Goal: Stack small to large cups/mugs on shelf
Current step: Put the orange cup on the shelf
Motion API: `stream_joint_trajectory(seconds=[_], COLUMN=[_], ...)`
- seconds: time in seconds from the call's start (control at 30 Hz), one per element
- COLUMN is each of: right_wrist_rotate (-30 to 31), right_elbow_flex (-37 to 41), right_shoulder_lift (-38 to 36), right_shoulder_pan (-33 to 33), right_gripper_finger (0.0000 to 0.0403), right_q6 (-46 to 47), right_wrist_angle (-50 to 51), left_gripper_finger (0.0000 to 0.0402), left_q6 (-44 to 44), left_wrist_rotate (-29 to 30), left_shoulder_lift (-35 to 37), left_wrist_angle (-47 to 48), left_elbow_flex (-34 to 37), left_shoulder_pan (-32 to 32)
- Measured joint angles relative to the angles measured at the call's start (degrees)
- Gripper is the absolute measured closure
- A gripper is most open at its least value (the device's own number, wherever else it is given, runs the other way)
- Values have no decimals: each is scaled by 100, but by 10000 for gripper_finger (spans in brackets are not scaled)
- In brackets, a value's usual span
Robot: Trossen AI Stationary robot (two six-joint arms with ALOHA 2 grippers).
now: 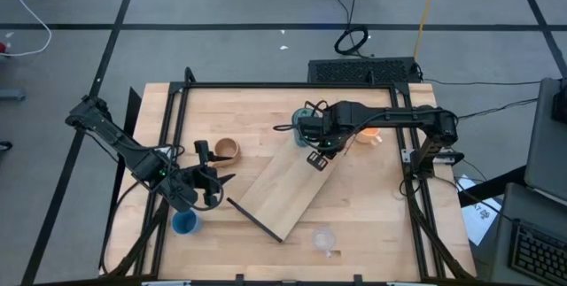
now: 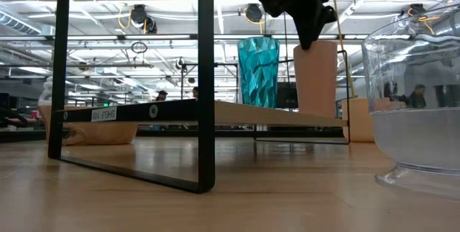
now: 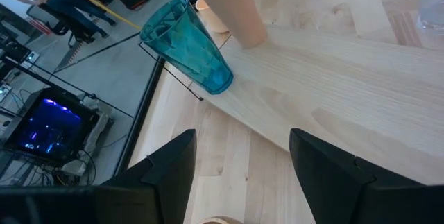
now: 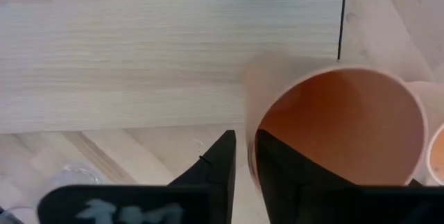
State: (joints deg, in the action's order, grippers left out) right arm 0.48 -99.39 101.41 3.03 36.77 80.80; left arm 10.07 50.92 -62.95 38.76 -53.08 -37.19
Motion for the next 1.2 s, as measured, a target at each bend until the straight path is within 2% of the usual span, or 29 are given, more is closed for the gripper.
stream_joint_trajectory(seconds=[0.3, 1.2], right_wrist_rotate=[109, 235], right_elbow_flex=[0, 0], right_shoulder_lift=[0, 0], right_shoulder_pan=[4, 116], right_gripper_finger=[342, 341], right_q6=[-90, -315], right_wrist_angle=[-237, -477], left_gripper_finger=[167, 167], left_q6=[11, 17], left_wrist_rotate=[0, 0], left_shoulder_lift=[-1, -1], left_wrist_angle=[2, 2], left_elbow_flex=[0, 0], left_shoulder_pan=[2, 1])
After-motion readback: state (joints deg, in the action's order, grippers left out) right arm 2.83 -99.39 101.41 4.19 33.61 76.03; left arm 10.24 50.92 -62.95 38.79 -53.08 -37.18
